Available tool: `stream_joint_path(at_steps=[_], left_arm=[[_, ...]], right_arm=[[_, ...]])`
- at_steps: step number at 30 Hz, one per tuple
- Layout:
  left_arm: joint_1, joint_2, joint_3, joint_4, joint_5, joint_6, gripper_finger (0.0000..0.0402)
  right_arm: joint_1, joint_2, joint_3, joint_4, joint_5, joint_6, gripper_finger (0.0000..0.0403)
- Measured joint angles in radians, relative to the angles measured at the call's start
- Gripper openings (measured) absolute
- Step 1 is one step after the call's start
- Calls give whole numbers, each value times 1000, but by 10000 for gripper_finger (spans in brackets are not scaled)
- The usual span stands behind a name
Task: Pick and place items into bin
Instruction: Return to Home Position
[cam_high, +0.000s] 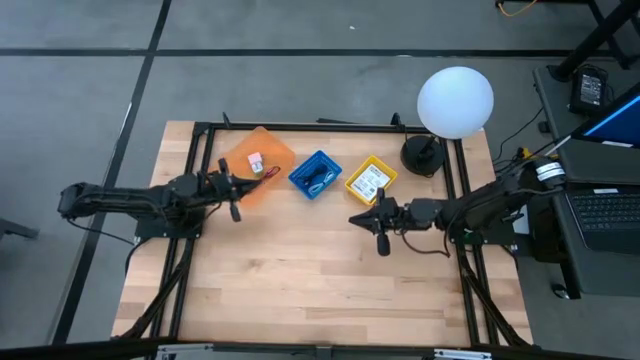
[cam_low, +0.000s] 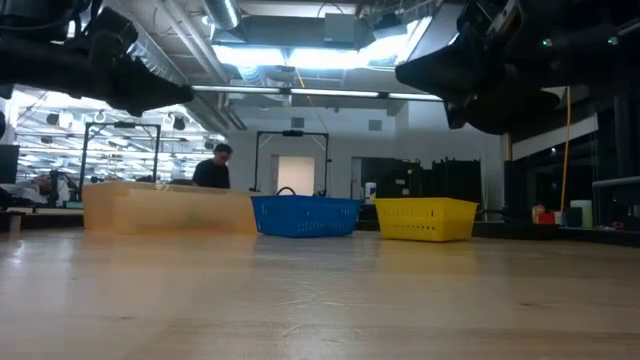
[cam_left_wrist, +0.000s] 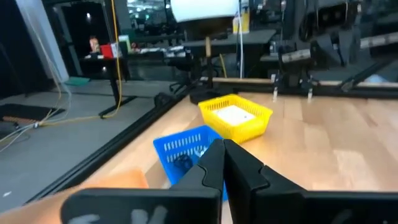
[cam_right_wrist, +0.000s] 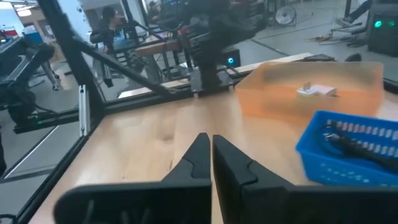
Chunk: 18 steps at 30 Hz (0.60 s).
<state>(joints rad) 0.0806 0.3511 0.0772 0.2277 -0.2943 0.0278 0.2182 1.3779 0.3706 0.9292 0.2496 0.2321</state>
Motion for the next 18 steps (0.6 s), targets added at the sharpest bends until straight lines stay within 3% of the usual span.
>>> stream_joint_path(at_steps=[5, 14, 18], left_arm=[[14, -107, 0, -110, 0, 3, 2], [70, -274, -69, -155, -1, 34, 2], [110, -326, -69, -164, 5, 41, 1]], right_arm=[[-62, -126, 0, -115, -34, -32, 1], [-79, -391, -1, -429, -34, -121, 1], [-79, -458, -61, -425, -34, -142, 1]])
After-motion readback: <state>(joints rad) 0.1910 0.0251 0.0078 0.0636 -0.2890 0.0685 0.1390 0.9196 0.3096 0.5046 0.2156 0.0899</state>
